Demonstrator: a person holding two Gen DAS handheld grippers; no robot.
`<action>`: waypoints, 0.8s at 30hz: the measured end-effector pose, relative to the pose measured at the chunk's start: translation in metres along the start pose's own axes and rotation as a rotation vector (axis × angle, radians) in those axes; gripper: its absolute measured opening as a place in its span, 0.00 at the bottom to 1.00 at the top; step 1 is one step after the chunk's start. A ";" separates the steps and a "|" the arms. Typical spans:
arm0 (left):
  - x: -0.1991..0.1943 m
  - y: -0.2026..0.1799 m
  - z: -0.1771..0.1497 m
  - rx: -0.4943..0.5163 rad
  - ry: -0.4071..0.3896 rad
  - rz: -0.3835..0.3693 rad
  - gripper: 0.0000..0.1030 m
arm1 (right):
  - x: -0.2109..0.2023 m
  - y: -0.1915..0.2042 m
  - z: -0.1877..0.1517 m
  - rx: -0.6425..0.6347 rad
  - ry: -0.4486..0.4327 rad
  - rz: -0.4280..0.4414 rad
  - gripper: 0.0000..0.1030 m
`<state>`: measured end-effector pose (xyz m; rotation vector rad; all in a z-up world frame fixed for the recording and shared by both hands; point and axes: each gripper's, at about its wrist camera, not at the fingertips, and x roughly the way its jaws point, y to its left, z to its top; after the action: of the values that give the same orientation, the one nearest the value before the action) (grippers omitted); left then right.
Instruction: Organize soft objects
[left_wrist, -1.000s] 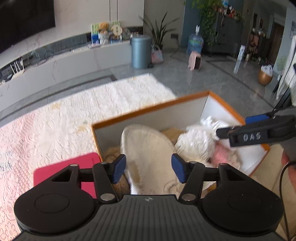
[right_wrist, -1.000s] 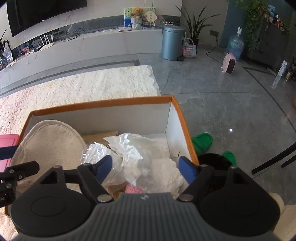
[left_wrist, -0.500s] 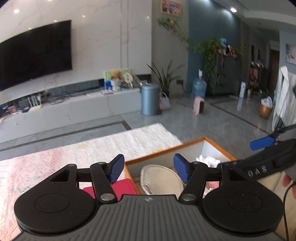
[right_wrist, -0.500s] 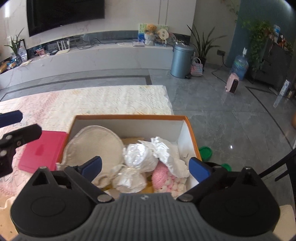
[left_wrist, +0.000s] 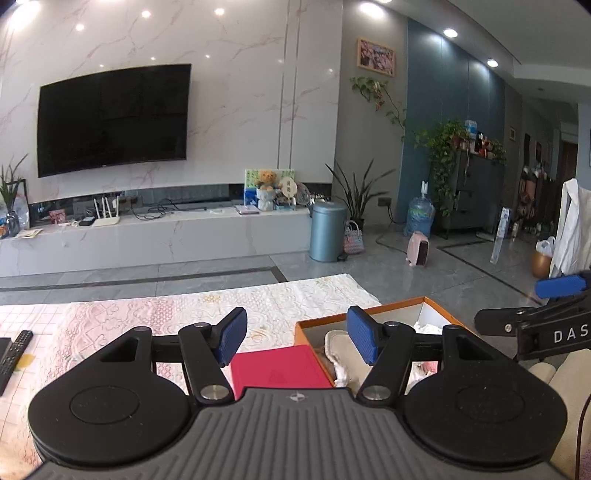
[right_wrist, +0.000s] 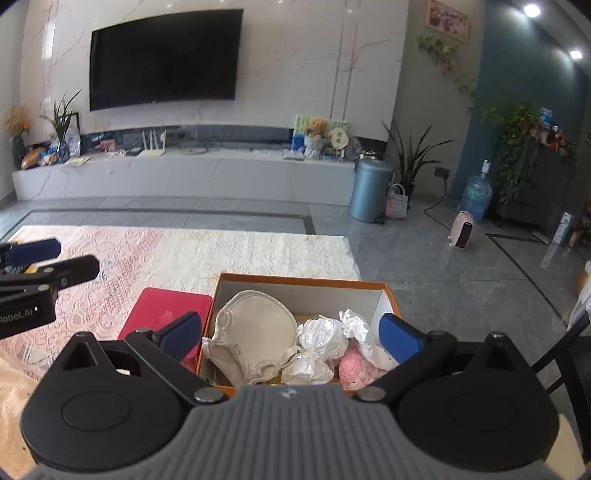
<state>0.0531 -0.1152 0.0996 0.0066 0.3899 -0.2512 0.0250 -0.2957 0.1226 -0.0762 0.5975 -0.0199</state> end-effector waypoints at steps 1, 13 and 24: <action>-0.002 0.000 -0.006 0.014 -0.009 0.012 0.77 | -0.002 0.002 -0.007 0.015 -0.009 -0.012 0.97; 0.003 -0.006 -0.072 0.068 0.060 0.078 0.87 | 0.000 0.050 -0.089 0.083 -0.100 -0.135 0.97; 0.004 -0.001 -0.109 0.058 0.129 0.105 0.87 | 0.016 0.064 -0.117 0.092 -0.021 -0.116 0.97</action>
<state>0.0157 -0.1110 -0.0026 0.1000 0.5093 -0.1590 -0.0276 -0.2403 0.0122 -0.0216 0.5697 -0.1588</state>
